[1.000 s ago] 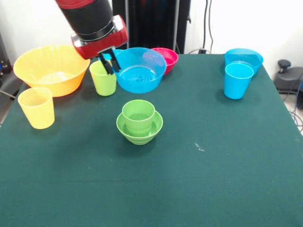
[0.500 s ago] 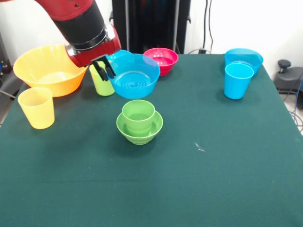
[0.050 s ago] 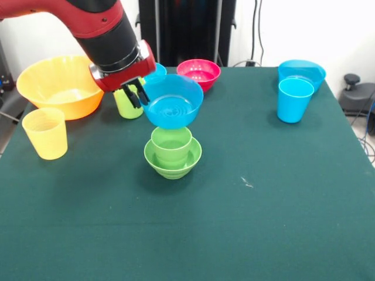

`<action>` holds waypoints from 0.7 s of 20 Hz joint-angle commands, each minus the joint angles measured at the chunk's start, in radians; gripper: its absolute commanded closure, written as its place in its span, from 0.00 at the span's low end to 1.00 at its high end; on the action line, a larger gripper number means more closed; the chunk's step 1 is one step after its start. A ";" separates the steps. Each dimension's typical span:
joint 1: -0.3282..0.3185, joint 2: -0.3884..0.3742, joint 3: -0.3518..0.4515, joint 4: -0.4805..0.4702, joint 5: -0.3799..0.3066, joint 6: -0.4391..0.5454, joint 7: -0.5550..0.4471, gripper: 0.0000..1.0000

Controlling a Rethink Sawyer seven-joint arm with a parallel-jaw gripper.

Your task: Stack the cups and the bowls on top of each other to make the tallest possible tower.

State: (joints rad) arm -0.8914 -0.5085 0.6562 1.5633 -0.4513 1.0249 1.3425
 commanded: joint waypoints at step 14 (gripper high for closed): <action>0.040 0.007 0.017 0.066 -0.050 -0.127 -0.048 1.00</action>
State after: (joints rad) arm -0.8917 -0.5043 0.6599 1.5757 -0.4537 0.9758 1.3425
